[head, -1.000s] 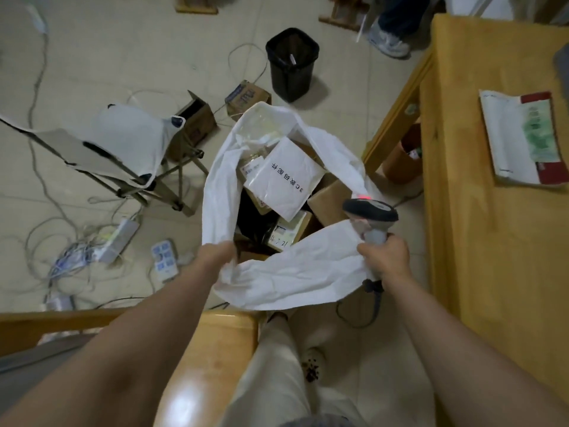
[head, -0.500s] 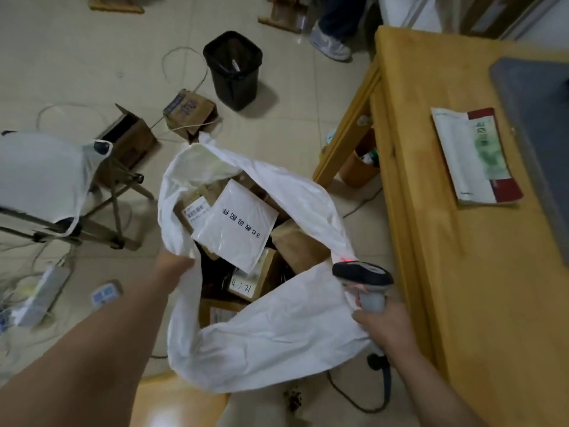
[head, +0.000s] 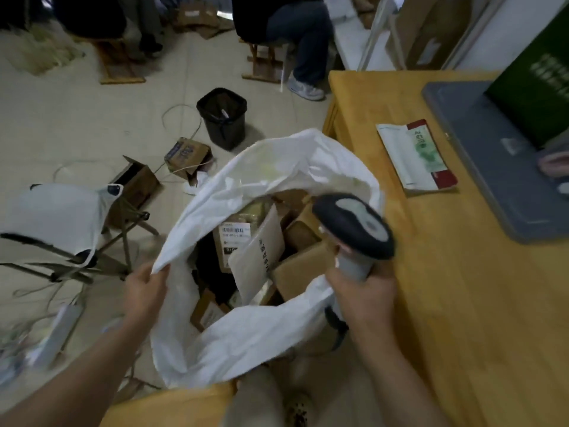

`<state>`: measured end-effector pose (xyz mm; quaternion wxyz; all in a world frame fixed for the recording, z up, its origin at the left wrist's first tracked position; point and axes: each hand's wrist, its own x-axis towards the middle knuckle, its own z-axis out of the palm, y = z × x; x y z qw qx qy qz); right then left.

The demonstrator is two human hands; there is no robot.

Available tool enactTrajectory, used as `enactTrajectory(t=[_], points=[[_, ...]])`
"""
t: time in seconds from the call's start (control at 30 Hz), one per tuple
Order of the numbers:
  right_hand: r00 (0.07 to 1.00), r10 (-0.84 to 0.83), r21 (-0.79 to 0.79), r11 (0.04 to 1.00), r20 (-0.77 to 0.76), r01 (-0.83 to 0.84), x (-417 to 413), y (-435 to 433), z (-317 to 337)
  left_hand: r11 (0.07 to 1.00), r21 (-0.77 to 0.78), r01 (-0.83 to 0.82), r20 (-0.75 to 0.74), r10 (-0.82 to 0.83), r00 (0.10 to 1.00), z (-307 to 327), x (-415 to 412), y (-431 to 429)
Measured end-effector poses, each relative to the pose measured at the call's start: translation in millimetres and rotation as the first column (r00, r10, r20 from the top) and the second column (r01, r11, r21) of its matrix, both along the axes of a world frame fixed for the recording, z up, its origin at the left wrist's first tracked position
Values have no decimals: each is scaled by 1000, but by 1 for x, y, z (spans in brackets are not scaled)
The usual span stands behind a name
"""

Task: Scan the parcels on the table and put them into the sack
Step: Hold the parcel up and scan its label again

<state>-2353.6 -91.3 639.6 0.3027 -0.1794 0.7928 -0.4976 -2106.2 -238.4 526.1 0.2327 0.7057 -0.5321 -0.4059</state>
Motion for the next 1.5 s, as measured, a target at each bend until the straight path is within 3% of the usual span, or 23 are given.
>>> enactTrajectory(t=[0.1,0.17,0.37,0.5,0.57,0.7,0.8,0.97,1.03,1.17,1.27,1.5], points=[[991,3,196,980,134,-30,15,22,-42,972,219,89,151,-123,981,-38,11,14],[982,-54,225,974,181,12,16,28,-55,960,270,72,129,-110,986,-49,-4,7],[988,-142,36,989,52,140,-9,0,-8,993,83,79,77,-85,993,-24,-61,-68],[972,-225,-111,966,67,232,-8,-2,15,994,-26,106,92,-103,990,-6,-63,-88],[977,-197,-45,978,84,202,-7,-5,4,990,-1,140,113,-139,984,-13,-58,-86],[956,-243,234,951,165,201,-10,-7,-32,955,154,253,219,-282,934,-42,-47,-75],[929,-337,208,930,156,303,-19,-11,-32,955,175,240,194,-273,942,-38,-65,-86],[931,-351,-48,933,102,357,-35,-32,19,991,-4,135,108,-133,985,-7,-87,-110],[930,-351,-80,930,106,360,-33,-35,22,988,-48,146,94,-141,986,-5,-89,-106],[929,-348,95,936,124,338,-24,-26,-7,955,101,281,213,-296,931,-30,-82,-101],[913,-376,183,920,160,347,-24,-9,-30,931,221,290,248,-341,907,-47,-80,-92],[917,-377,204,915,132,347,-44,6,-37,935,211,285,261,-335,905,-39,-101,-98]])
